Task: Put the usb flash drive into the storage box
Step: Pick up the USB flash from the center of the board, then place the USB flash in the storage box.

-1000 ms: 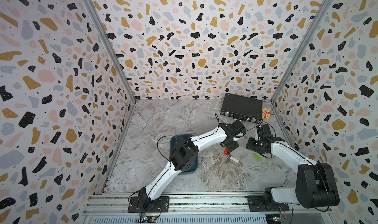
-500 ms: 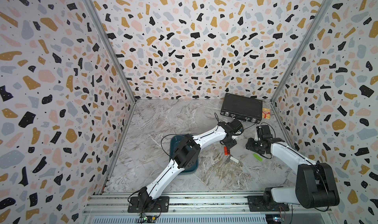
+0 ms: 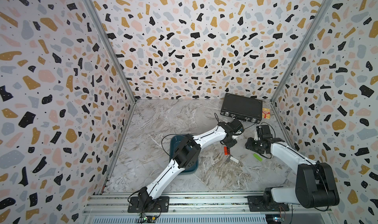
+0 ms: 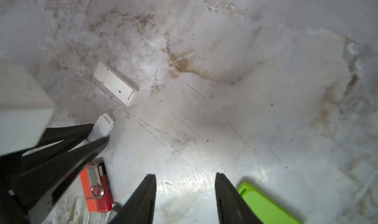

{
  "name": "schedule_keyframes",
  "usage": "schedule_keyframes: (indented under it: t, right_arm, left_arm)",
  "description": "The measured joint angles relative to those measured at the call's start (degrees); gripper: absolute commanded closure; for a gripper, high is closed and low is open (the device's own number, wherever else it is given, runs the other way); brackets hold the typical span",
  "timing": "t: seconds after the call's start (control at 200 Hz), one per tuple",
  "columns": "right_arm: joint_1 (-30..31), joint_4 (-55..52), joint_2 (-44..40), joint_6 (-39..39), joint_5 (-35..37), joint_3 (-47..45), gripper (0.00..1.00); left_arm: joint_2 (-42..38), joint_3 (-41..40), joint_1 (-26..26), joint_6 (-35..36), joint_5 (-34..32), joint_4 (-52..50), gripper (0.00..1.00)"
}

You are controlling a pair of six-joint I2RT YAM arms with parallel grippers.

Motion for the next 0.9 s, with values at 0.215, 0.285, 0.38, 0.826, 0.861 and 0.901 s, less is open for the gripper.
schedule_keyframes:
  t: [0.215,0.285,0.38,0.826,0.861,0.901]
  right_arm:
    - [0.0,0.1,0.3,0.0,0.0,0.0,0.48]
    - [0.0,0.2,0.3,0.0,-0.1,0.0,0.49]
    - [0.0,0.5,0.6,0.0,-0.5,0.0,0.49]
    - [0.7,0.9,4.6,-0.2,-5.0,1.6,0.51]
    - [0.9,0.8,4.9,-0.3,-5.2,2.0,0.51]
    - [1.4,0.5,5.3,-0.4,-5.2,2.6,0.51]
  left_arm:
    - [-0.7,0.1,0.0,-1.6,-0.1,-0.7,0.83]
    - [-3.0,-1.5,0.0,-2.6,-1.0,-1.0,0.87]
    - [-11.8,-9.9,0.3,-4.5,-2.4,0.1,0.88]
    - [-60.4,-61.6,22.9,-24.2,-10.2,9.0,0.83]
    - [-59.9,-63.6,23.8,-25.4,-10.5,8.8,0.83]
    - [-58.9,-65.0,24.2,-26.4,-10.9,8.3,0.83]
